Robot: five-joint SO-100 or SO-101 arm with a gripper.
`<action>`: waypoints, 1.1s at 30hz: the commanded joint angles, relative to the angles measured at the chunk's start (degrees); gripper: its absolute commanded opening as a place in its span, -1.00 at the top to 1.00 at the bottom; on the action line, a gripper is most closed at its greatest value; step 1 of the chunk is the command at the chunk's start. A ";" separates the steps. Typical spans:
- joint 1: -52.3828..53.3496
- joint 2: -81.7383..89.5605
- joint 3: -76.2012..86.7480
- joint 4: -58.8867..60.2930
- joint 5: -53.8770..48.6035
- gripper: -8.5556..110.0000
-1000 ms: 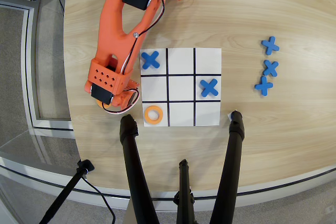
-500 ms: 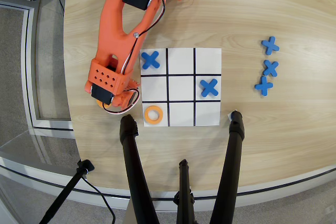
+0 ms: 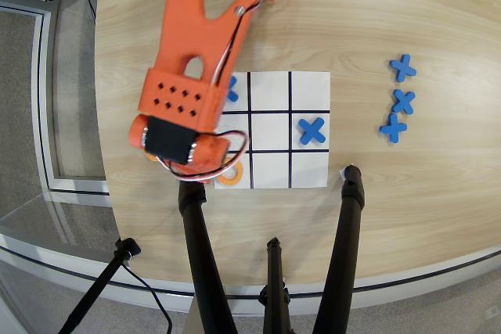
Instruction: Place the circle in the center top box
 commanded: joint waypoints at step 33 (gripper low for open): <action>-23.73 -8.88 1.58 -16.00 9.76 0.86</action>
